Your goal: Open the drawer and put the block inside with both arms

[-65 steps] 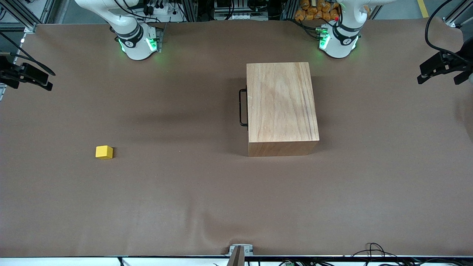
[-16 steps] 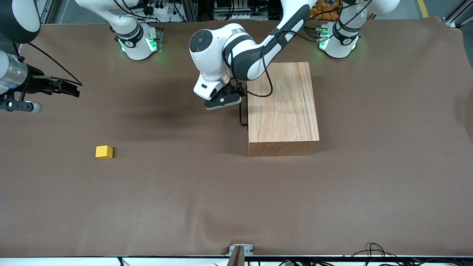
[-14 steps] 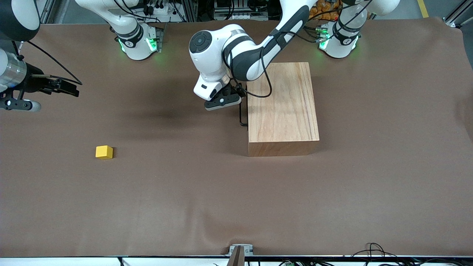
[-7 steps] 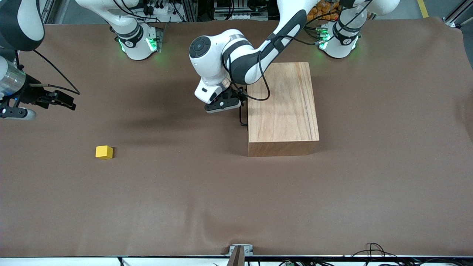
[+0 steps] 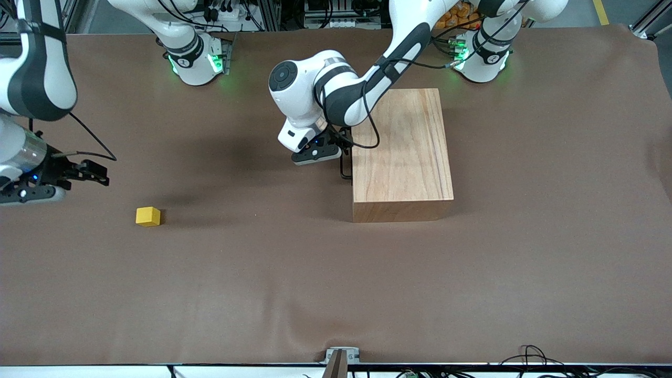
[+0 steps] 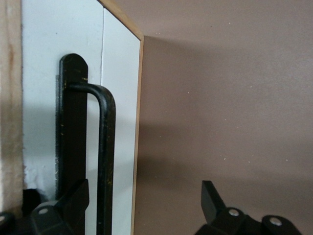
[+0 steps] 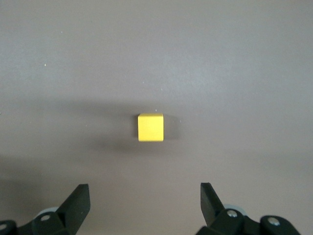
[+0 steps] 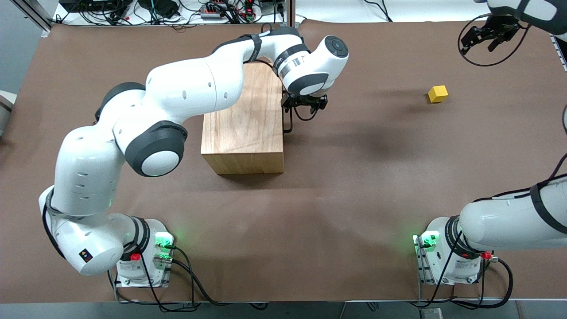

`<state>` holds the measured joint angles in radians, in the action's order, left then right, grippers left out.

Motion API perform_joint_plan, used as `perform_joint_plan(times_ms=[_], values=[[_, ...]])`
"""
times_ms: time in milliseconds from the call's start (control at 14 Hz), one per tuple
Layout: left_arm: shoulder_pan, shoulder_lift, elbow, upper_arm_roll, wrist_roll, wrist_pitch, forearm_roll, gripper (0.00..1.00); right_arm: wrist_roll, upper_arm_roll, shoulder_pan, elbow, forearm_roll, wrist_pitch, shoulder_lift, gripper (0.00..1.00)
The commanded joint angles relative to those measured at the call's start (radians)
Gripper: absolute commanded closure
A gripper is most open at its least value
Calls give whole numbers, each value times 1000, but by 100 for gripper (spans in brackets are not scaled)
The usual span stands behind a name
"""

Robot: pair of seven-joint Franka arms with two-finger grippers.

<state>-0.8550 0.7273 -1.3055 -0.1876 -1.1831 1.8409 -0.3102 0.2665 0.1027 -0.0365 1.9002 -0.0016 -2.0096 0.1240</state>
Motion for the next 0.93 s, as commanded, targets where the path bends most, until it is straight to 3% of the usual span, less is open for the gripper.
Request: perform_joint_plan(times_ms=[0,214,429,643,857], values=[[-7,24,25,7,10,30,-30,0,80,-8,-6,-171,2,15,176,0],[-4,30,22,7,8,90,-29,0,152,-8,-32,-240,15,-3,316,0],[-7,29,25,7,-4,110,-26,0,99,-8,-33,-234,23,-110,365,0],[-7,30,23,5,-6,161,-23,0,45,-11,-34,-181,31,-181,410,0],[-7,35,23,2,-6,192,-21,0,42,-11,-29,-112,119,-230,422,0]])
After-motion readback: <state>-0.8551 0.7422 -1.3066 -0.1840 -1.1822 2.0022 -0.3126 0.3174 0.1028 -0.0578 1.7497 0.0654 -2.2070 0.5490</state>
